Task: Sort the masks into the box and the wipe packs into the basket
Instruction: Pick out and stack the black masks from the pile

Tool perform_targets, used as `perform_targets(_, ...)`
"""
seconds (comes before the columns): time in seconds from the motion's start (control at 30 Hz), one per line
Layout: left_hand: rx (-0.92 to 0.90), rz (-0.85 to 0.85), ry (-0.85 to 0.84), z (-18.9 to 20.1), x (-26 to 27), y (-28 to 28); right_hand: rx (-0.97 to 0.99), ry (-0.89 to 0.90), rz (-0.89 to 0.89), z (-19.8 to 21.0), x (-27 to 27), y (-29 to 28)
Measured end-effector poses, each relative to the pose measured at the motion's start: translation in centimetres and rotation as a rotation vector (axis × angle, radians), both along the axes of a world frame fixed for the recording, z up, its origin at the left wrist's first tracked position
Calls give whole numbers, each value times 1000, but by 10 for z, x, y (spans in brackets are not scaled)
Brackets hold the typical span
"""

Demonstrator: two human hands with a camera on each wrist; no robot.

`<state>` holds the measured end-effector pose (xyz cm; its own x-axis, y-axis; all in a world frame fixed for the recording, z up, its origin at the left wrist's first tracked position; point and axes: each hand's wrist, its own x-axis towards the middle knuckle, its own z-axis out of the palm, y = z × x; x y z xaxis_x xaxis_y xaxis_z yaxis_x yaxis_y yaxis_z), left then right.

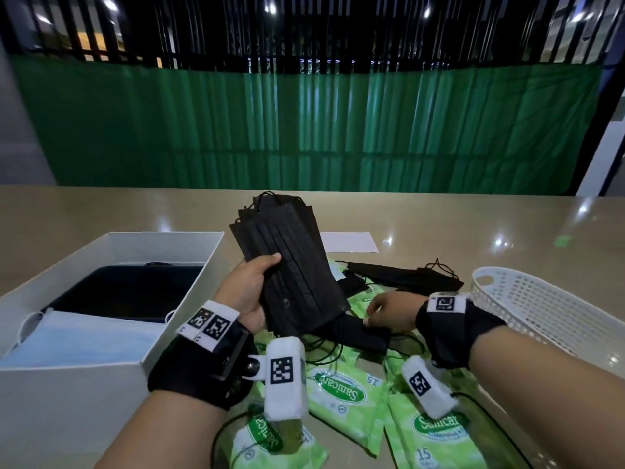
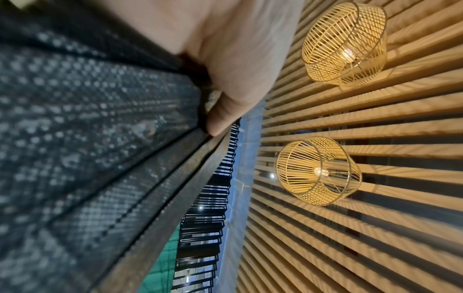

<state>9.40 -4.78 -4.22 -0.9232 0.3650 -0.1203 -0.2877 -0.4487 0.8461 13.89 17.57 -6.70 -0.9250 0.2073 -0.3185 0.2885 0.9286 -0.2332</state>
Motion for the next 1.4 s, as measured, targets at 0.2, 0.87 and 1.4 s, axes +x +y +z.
perform_targets(0.2,-93,-68,-181,-10,2,-2,195,-121,61,-11,-10,-7)
perform_targets(0.87,-86,24,-273,-39,-10,4,-970,934,-326,47,31,48)
perform_targets(1.4,113,-190,-219,-30,0,45,-1272,504,-312,11,7,-9)
